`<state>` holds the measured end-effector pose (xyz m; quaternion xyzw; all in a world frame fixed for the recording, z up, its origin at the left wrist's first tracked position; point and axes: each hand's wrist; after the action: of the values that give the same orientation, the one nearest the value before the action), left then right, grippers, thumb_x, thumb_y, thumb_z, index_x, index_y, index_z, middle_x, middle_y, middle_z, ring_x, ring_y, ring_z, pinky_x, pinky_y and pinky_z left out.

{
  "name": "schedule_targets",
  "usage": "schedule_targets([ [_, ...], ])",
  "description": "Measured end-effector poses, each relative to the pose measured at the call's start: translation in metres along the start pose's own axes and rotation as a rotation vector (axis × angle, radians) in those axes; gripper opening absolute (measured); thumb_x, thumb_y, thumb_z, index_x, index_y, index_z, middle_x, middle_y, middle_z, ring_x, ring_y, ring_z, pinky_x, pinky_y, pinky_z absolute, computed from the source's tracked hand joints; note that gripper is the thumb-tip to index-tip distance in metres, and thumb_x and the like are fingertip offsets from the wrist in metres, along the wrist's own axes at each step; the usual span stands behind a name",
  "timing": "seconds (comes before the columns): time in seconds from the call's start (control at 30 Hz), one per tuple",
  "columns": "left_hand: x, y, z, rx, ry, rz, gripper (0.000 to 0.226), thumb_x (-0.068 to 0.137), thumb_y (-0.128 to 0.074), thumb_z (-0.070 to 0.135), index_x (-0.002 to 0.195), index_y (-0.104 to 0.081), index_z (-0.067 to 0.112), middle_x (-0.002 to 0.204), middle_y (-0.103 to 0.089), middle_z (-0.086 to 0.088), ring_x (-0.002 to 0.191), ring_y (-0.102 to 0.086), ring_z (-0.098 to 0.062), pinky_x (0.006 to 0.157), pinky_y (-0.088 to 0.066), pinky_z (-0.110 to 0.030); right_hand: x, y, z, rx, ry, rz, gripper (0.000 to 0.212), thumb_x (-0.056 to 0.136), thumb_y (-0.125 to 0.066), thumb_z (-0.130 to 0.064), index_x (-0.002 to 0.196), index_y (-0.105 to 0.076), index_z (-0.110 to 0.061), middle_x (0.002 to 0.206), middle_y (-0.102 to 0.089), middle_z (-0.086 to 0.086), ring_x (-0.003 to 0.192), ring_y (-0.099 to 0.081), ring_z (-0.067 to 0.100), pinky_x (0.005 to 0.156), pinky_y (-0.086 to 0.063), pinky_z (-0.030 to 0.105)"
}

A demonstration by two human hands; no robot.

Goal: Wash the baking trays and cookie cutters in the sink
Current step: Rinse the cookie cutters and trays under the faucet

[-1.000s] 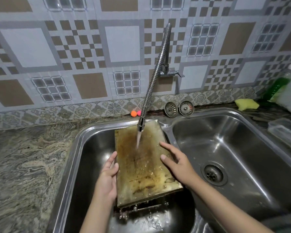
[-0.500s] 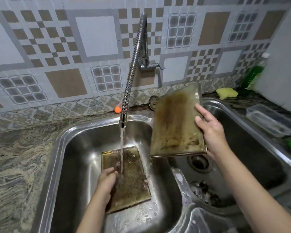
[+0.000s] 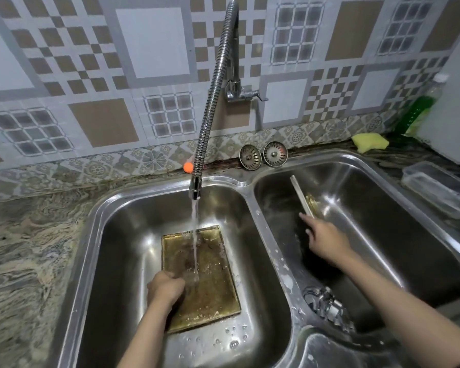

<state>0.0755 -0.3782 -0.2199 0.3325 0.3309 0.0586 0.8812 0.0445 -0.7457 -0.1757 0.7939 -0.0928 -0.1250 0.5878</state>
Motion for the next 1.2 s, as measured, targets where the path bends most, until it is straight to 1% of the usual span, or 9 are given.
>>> schedule_targets([
  [0.13,0.002,0.003,-0.001,0.000,0.001,0.074,0.036,0.072,-0.061,0.014,0.108,-0.060,0.021,0.120,-0.058,-0.012,0.105,-0.057,-0.036,0.091,-0.049,-0.037,0.007,-0.038,0.007,-0.116,-0.008,-0.187,0.056,0.096,-0.041,-0.025,0.149,-0.023,-0.031,0.160,-0.016,0.002,0.123,-0.049,0.033,0.091,-0.050,0.042],
  [0.23,0.006,0.006,-0.003,-0.040,-0.044,0.105,0.042,0.072,-0.061,0.007,0.111,-0.060,0.018,0.113,-0.064,-0.010,0.099,-0.060,-0.034,0.087,-0.051,-0.038,0.013,-0.049,0.001,-0.008,-0.055,-0.245,0.059,0.099,-0.039,-0.034,0.152,-0.014,-0.032,0.161,-0.005,0.009,0.133,-0.037,0.039,0.103,-0.041,0.046],
  [0.47,-0.012,0.016,0.006,-0.248,-0.108,0.094,0.014,0.083,-0.066,0.011,0.090,-0.066,0.023,0.100,-0.061,-0.002,0.090,-0.057,-0.021,0.084,-0.049,-0.030,0.005,-0.014,-0.046,0.423,0.033,0.099,0.049,0.097,-0.047,-0.026,0.145,-0.039,-0.018,0.156,-0.026,0.013,0.143,-0.026,0.028,0.114,-0.025,0.036],
  [0.57,-0.022,0.015,0.011,-0.319,-0.183,0.042,0.020,0.091,-0.054,0.005,0.099,-0.065,0.020,0.092,-0.057,0.001,0.094,-0.055,-0.016,0.075,-0.043,-0.020,-0.014,0.008,-0.080,0.512,0.145,0.191,0.046,0.097,-0.048,-0.023,0.142,-0.043,-0.019,0.153,-0.033,0.007,0.142,-0.028,0.023,0.116,-0.025,0.038],
  [0.67,-0.031,0.020,0.017,-0.378,-0.177,-0.035,0.028,0.092,-0.046,-0.002,0.109,-0.062,0.014,0.090,-0.058,-0.004,0.075,-0.054,-0.008,0.062,-0.046,-0.009,-0.040,0.016,-0.116,0.537,0.291,0.169,0.043,0.096,-0.051,-0.018,0.138,-0.047,-0.017,0.149,-0.040,0.003,0.139,-0.032,0.017,0.113,-0.022,0.029],
  [0.83,-0.034,0.040,0.027,-0.693,-0.007,-0.154,0.036,0.092,-0.042,-0.010,0.116,-0.063,0.009,0.111,-0.064,-0.018,0.090,-0.064,-0.027,0.068,-0.055,-0.032,-0.074,0.011,-0.155,0.436,0.484,-0.032,0.042,0.097,-0.048,-0.024,0.139,-0.046,-0.021,0.145,-0.045,-0.002,0.137,-0.034,0.010,0.116,-0.024,0.026],
  [0.97,-0.048,0.055,0.025,-0.857,-0.009,-0.322,0.038,0.092,-0.043,-0.012,0.117,-0.063,0.008,0.117,-0.062,-0.024,0.099,-0.064,-0.034,0.075,-0.059,-0.041,-0.089,0.031,-0.172,0.126,0.589,-0.252,0.045,0.099,-0.041,-0.034,0.143,-0.039,-0.025,0.146,-0.043,-0.005,0.137,-0.034,0.011,0.115,-0.024,0.030],
  [1.07,-0.055,0.060,0.022,-0.909,-0.068,-0.365,0.037,0.091,-0.047,-0.010,0.109,-0.067,0.016,0.111,-0.066,-0.025,0.097,-0.066,-0.034,0.067,-0.060,-0.038,-0.092,0.040,-0.176,-0.092,0.587,-0.382,0.055,0.099,-0.040,-0.038,0.150,-0.025,-0.022,0.158,-0.022,0.003,0.145,-0.020,0.020,0.118,-0.013,0.034],
  [1.2,-0.071,0.058,0.027,-0.889,-0.217,-0.383,0.038,0.091,-0.050,-0.008,0.110,-0.067,0.020,0.110,-0.068,-0.020,0.105,-0.065,-0.036,0.091,-0.051,-0.052,-0.071,0.028,-0.174,-0.275,0.513,-0.432,0.078,0.096,-0.029,-0.057,0.153,0.005,-0.017,0.159,0.017,0.009,0.147,0.013,0.025,0.119,-0.002,0.040],
])
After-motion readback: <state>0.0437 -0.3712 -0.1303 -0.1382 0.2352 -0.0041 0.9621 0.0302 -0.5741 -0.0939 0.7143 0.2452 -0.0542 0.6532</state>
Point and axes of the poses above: each hand's wrist, its own x-axis towards the middle knuckle, its own y-axis out of the back of the hand, z = x × y
